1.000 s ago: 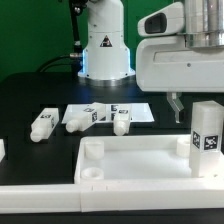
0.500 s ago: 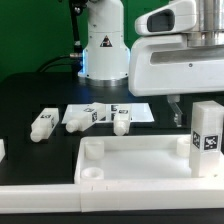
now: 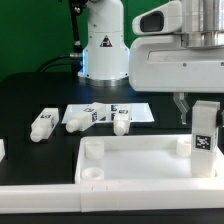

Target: Assemble desk

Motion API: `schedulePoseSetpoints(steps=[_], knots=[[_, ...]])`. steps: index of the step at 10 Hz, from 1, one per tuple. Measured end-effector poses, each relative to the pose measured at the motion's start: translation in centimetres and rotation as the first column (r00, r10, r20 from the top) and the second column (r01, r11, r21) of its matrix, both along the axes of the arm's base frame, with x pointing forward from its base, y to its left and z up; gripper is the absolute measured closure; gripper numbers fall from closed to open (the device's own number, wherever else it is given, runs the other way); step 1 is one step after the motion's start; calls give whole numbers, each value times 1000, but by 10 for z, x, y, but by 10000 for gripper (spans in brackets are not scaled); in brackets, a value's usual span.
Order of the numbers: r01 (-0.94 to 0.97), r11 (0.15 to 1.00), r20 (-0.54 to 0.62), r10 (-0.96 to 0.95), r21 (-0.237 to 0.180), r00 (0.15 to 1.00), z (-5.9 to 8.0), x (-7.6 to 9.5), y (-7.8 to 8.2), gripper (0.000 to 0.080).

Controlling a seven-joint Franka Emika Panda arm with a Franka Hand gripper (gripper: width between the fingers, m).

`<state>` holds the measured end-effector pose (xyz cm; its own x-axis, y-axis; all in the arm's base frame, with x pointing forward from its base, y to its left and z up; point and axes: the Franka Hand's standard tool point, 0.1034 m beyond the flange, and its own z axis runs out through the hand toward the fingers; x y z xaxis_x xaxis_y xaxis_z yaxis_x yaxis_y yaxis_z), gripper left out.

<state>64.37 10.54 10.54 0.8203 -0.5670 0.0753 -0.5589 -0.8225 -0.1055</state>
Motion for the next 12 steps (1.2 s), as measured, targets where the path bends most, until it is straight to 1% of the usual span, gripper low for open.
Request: schedulePoseSetpoints(steps=[1, 2, 3, 5, 6, 7, 9, 10, 11, 12], knots=[[199, 980, -14, -199, 14, 980, 0, -1, -1, 516], [360, 932, -20, -360, 28, 933, 0, -1, -5, 516], [410, 911, -26, -409, 39, 912, 0, -2, -6, 516], [508, 860, -39, -507, 48, 861, 0, -3, -5, 515], [586, 808, -55, -583, 62, 810, 0, -3, -5, 515], [759, 644, -110, -751, 96, 651, -1, -5, -4, 514], [932, 339, -188, -914, 130, 359, -2, -5, 2, 514], [947, 283, -202, -929, 149, 310, -2, -6, 1, 514], [956, 253, -206, -938, 147, 279, -2, -7, 0, 514], [956, 256, -206, -937, 146, 282, -2, -7, 0, 480]])
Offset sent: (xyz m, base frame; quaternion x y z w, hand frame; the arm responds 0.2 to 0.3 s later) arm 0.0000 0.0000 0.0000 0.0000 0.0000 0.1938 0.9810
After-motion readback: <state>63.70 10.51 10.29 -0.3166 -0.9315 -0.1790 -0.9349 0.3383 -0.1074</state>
